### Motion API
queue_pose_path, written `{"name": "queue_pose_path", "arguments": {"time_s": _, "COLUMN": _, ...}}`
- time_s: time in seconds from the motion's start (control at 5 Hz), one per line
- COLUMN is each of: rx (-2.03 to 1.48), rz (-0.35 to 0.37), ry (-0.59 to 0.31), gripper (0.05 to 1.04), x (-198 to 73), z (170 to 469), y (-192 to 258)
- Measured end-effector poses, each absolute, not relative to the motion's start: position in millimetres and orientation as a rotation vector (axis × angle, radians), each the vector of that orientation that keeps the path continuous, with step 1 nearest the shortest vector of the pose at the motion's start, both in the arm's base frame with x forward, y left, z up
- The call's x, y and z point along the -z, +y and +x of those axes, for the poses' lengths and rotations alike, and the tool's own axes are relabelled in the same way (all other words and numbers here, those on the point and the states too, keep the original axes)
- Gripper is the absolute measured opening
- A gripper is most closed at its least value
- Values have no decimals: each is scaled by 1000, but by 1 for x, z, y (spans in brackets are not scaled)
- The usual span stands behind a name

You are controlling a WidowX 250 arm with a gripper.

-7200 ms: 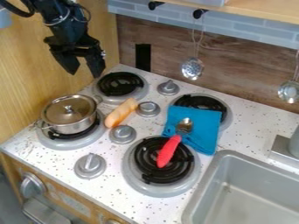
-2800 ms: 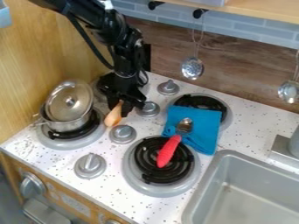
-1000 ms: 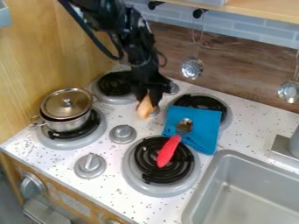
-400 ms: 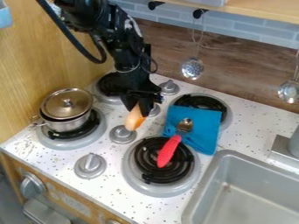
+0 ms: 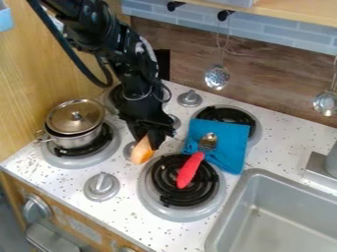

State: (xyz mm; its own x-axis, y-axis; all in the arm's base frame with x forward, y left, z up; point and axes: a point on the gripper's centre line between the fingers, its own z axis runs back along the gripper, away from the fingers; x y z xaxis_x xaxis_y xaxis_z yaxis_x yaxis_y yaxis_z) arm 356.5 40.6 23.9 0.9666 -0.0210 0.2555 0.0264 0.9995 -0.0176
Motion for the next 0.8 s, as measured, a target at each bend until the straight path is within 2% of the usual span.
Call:
{"name": "queue_pose_path", "arguments": {"time_s": 0.2, "rx": 52, "rz": -5, "ry": -242, "gripper": 505, "x": -17, "z": 349, "y": 42}}
{"name": "queue_pose_path", "arguments": {"time_s": 0.4, "rx": 63, "rz": -6, "ry": -233, "gripper": 820, "x": -16, "z": 347, "y": 43}}
{"name": "queue_pose_path", "arguments": {"time_s": 0.6, "rx": 63, "rz": -26, "ry": -244, "gripper": 1011, "x": -26, "z": 347, "y": 40}}
{"name": "queue_pose_path", "arguments": {"time_s": 0.8, "rx": 62, "rz": -53, "ry": -312, "gripper": 1009, "x": -57, "z": 350, "y": 39}}
